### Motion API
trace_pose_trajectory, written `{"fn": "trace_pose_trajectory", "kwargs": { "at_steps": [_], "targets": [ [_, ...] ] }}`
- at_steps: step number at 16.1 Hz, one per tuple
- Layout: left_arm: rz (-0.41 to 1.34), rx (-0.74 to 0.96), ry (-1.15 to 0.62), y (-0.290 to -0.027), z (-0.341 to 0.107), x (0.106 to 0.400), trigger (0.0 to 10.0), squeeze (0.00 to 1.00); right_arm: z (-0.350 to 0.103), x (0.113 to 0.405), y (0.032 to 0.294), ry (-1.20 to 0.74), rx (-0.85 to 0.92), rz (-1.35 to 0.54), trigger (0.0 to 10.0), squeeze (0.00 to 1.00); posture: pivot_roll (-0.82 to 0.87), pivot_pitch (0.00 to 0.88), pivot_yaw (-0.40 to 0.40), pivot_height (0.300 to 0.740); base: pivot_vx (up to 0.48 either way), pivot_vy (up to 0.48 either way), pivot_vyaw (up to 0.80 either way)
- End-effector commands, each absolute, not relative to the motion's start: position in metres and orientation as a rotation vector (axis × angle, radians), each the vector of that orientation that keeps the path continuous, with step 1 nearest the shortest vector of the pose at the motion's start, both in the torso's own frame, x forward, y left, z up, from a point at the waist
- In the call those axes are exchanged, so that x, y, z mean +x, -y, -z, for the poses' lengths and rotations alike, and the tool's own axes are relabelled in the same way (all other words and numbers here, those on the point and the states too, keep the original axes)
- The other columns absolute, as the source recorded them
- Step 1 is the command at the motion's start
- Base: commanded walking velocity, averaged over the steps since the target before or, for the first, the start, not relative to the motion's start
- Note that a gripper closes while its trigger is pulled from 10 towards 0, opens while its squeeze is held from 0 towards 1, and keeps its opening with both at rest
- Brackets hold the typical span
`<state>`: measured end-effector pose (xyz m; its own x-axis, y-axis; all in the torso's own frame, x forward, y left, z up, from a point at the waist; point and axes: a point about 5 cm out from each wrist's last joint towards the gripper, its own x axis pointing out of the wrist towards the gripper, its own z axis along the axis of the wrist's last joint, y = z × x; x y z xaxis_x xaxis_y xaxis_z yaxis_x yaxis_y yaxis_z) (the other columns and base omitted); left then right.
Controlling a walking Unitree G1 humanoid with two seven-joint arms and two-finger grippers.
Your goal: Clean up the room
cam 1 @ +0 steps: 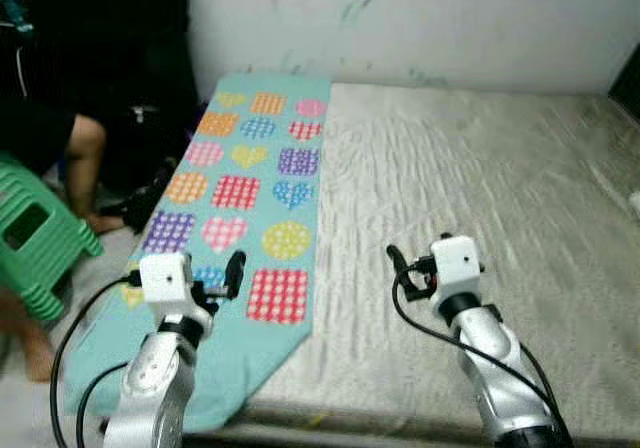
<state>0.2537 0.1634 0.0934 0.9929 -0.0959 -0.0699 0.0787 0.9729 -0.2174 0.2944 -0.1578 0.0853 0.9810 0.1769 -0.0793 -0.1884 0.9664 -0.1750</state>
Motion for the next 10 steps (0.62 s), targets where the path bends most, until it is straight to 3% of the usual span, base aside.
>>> {"fn": "trace_pose_trajectory", "kwargs": {
  "at_steps": [1, 10],
  "targets": [
    [0.104, -0.223, -0.085, -0.1578, -0.0936, 0.2536, 10.0, 0.0, -0.0836, 0.2924, 0.1676, -0.074, -0.196, -0.161, 10.0, 0.0, -0.14, 0.051, 0.001, 0.74, 0.0, 0.48, 0.0],
    [0.106, -0.222, -0.1, -0.1567, -0.0915, 0.255, 10.0, 0.0, -0.0826, 0.2929, 0.1655, -0.078, -0.202, -0.174, 10.0, 0.0, -0.14, 0.053, 0.0, 0.74, 0.0, 0.48, 0.0]
  ]
}}
